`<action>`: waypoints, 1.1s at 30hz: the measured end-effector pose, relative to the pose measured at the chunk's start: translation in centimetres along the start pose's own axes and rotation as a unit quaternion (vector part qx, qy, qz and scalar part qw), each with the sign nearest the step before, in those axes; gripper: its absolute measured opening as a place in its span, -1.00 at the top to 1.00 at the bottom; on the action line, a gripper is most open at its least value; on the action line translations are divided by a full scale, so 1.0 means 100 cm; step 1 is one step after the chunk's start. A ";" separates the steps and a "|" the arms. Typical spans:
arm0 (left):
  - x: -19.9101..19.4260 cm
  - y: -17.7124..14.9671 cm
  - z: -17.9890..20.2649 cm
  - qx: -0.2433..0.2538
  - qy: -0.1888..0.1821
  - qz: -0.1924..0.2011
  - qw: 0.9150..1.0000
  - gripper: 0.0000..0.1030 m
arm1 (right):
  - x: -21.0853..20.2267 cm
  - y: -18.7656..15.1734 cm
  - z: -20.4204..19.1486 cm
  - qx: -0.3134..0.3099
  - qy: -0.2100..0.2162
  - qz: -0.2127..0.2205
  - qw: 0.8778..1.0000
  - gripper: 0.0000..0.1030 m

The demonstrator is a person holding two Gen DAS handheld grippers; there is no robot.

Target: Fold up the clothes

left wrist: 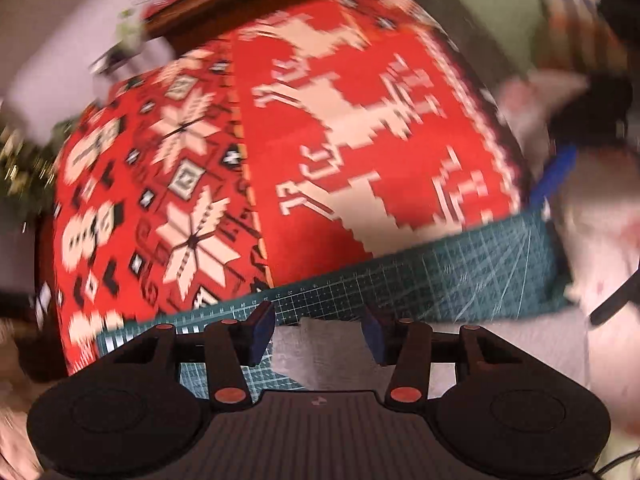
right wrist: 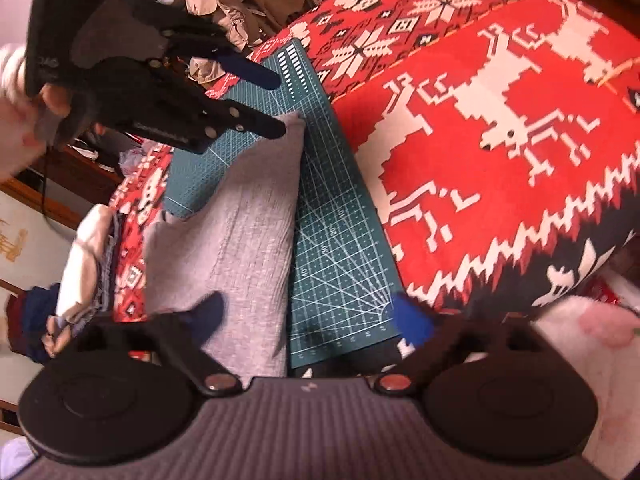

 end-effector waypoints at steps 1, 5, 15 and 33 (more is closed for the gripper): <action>0.001 0.001 0.002 0.021 -0.016 -0.006 1.000 0.11 | -0.001 -0.002 -0.002 -0.009 -0.002 0.004 1.000 -0.98; 0.004 0.002 -0.003 0.068 -0.052 -0.034 0.996 0.11 | -0.001 -0.010 -0.006 -0.014 0.025 0.011 1.000 -0.98; 0.024 -0.001 0.001 0.204 -0.113 -0.128 0.964 0.47 | 0.000 -0.023 -0.005 0.024 0.099 -0.003 0.995 -0.97; 0.055 0.004 0.008 0.242 -0.167 -0.207 0.933 0.65 | 0.008 -0.036 -0.003 0.054 0.126 -0.050 0.989 -0.10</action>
Point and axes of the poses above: each gripper's, at about its wrist camera, not at the fingertips, and x roughly the way its jaws point, z to its right, y to its top, the point moved 8 cm from there along x, roughly the way its jaws point, and after that the axes turned 10 degrees about x, right-handed, at the moved point
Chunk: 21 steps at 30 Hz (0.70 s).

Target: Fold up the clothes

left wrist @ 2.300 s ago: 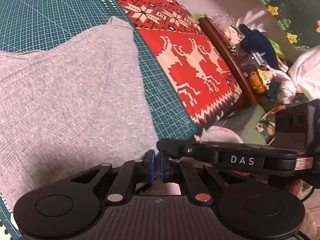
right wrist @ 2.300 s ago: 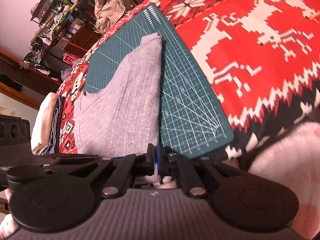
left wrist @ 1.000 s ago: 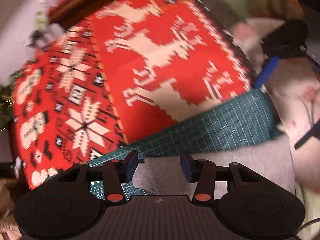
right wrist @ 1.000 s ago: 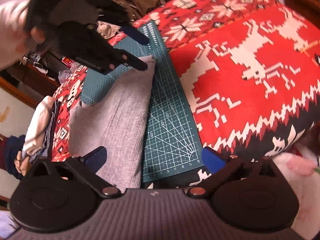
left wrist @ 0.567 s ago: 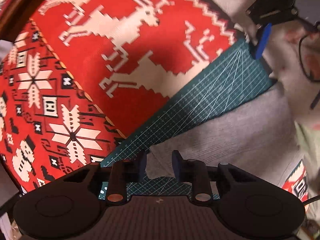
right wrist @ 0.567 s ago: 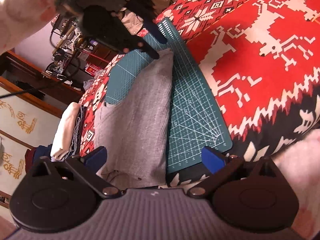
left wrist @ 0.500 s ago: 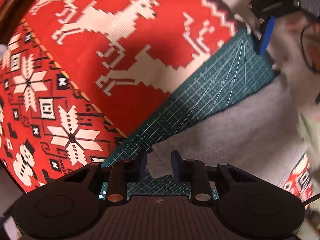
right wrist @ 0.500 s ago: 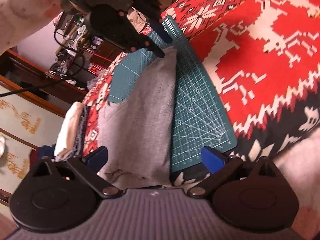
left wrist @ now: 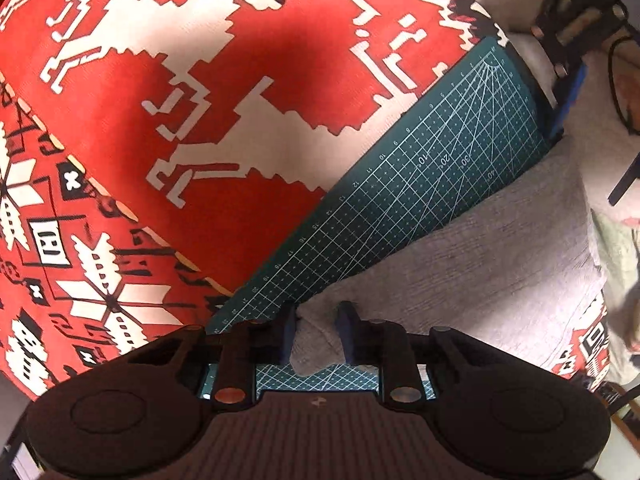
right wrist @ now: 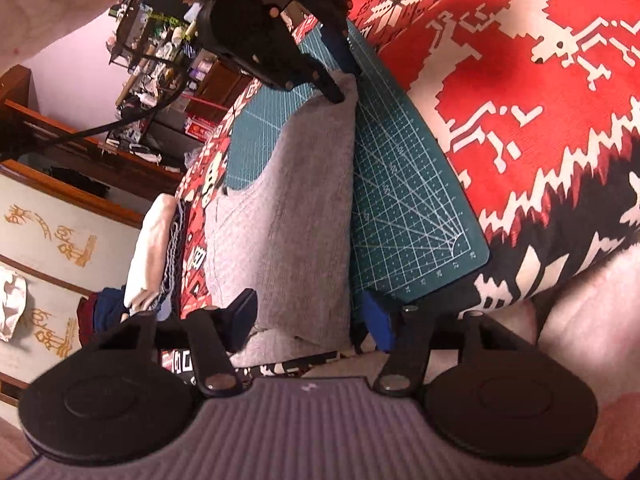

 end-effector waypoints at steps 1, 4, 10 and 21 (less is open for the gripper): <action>-0.001 0.000 0.000 -0.004 -0.002 0.002 1.000 0.69 | 0.001 -0.002 0.001 0.003 -0.001 -0.005 1.000 0.01; -0.002 -0.001 0.000 -0.011 0.002 0.010 1.000 0.78 | 0.006 -0.008 0.002 0.002 -0.011 -0.014 1.000 0.35; -0.010 -0.010 -0.004 -0.035 0.020 0.036 0.999 0.83 | 0.007 -0.012 0.007 0.005 -0.034 -0.015 0.999 0.89; -0.006 -0.020 -0.010 -0.071 0.024 0.059 0.995 0.83 | 0.002 -0.017 0.017 0.034 -0.032 -0.015 0.999 0.91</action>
Point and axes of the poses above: each gripper's, at about its wrist camera, not at the fingertips, and x roughly the way its jaws point, z to its right, y to its top, the point moved 8 cm from there along x, roughly the way its jaws point, and after that the axes turned 10 degrees about x, right-handed, at the moved point
